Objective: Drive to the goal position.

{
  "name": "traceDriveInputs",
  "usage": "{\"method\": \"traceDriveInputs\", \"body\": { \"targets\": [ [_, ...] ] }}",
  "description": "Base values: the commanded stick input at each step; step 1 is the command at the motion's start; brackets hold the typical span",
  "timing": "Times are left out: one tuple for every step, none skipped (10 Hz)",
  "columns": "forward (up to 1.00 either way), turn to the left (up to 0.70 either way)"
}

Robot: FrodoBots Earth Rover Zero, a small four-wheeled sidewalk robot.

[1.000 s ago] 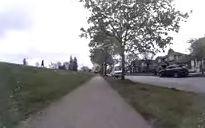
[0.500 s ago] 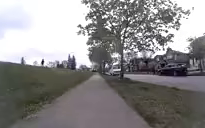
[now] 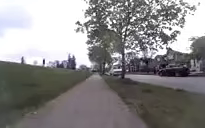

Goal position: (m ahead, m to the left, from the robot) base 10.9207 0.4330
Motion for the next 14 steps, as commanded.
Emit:
{"method": "traceDriveInputs", "body": {
  "targets": [
    [1.00, -0.31],
    [1.00, -0.30],
    [1.00, -0.30],
    [1.00, -0.19],
    [1.00, 0.00],
    [1.00, 0.00],
    [1.00, 0.00],
    [1.00, 0.00],
    [1.00, 0.00],
    [1.00, 0.00],
    [1.00, 0.01],
    [1.00, 0.01],
    [1.00, 0.02],
    [1.00, 0.06]
  ]
}}
